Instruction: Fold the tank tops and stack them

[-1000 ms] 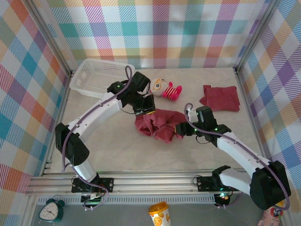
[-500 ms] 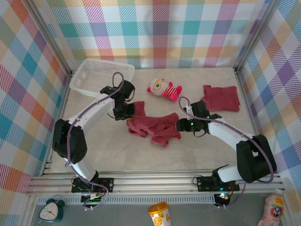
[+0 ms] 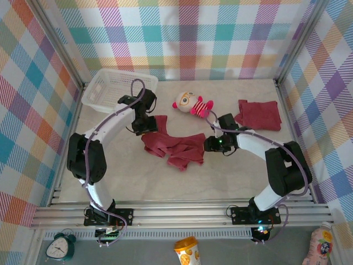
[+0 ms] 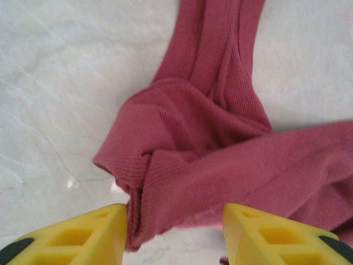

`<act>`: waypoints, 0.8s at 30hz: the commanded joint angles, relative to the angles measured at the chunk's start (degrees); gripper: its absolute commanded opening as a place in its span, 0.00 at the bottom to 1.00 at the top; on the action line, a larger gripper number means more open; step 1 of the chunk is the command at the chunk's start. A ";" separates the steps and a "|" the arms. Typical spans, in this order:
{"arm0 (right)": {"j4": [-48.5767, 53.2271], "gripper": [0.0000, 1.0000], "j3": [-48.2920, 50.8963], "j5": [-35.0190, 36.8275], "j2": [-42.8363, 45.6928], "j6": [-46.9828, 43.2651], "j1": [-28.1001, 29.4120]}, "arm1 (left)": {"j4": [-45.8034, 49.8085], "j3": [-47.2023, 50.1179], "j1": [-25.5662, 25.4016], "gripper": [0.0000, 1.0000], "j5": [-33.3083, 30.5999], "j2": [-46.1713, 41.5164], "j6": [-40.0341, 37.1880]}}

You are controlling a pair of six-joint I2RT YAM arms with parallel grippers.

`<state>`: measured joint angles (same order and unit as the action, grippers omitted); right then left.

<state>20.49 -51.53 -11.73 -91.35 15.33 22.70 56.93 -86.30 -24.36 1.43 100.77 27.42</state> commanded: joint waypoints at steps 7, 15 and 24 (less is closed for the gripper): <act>0.81 0.50 -8.84 4.90 -8.18 -5.34 1.57 | -3.66 17.94 -6.07 0.61 9.06 -17.38 14.28; 3.14 0.50 -18.36 7.24 -16.67 -9.10 1.47 | -19.22 30.37 -13.68 0.62 11.57 -19.28 24.98; 6.72 0.46 -24.86 7.42 -23.95 -11.71 1.62 | -27.89 32.50 -17.70 0.55 10.85 -15.06 28.13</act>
<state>24.12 -74.17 -4.03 -112.84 5.45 24.32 33.19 -54.33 -40.86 12.01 84.07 53.43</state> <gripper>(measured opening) 0.465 0.557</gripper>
